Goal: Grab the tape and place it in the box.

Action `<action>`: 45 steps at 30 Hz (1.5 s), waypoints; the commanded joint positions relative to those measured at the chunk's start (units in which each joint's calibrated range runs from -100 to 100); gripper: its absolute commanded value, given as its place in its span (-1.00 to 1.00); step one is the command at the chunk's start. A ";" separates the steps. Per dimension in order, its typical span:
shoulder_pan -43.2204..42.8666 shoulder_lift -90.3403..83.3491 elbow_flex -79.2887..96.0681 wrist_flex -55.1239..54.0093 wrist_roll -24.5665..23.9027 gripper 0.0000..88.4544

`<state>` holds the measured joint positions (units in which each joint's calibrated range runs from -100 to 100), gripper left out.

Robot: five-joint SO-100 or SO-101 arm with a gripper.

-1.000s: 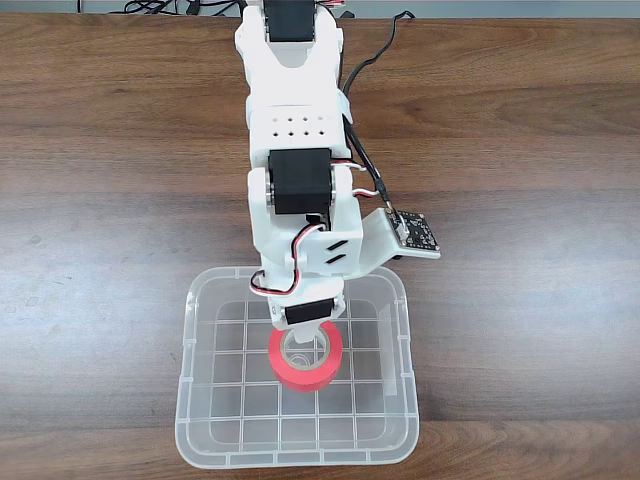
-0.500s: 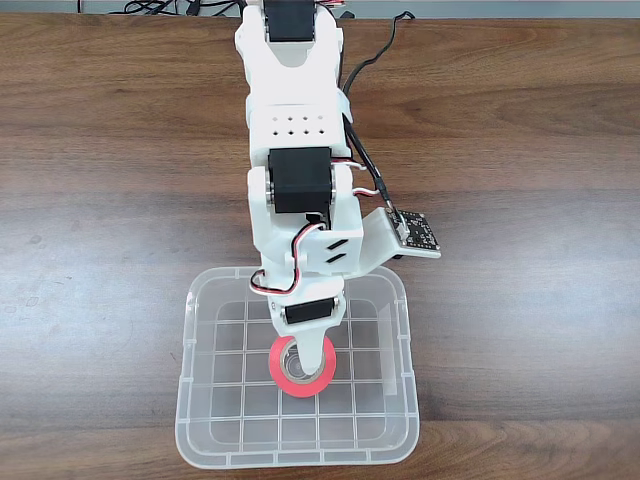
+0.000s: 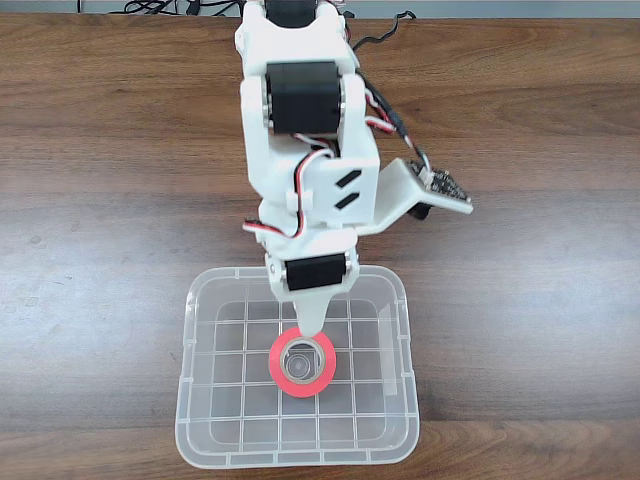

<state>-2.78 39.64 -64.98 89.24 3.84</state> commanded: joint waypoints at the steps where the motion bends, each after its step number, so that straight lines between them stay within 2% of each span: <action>1: -3.22 -15.67 -9.88 6.74 -0.36 -0.97; 8: -9.07 -31.03 -8.91 10.76 -0.36 -0.97; 14: -9.88 -42.86 -2.34 10.76 -1.15 -0.97; 25: -8.78 -68.68 33.05 10.76 -1.20 -0.97; 30: -4.02 -81.07 54.51 10.59 -0.67 -0.97; 34: -2.27 -88.96 71.33 9.91 3.02 -0.97; 45: 1.76 -113.90 119.87 -15.26 4.28 -0.97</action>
<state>-3.53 -65.09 36.91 85.42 8.06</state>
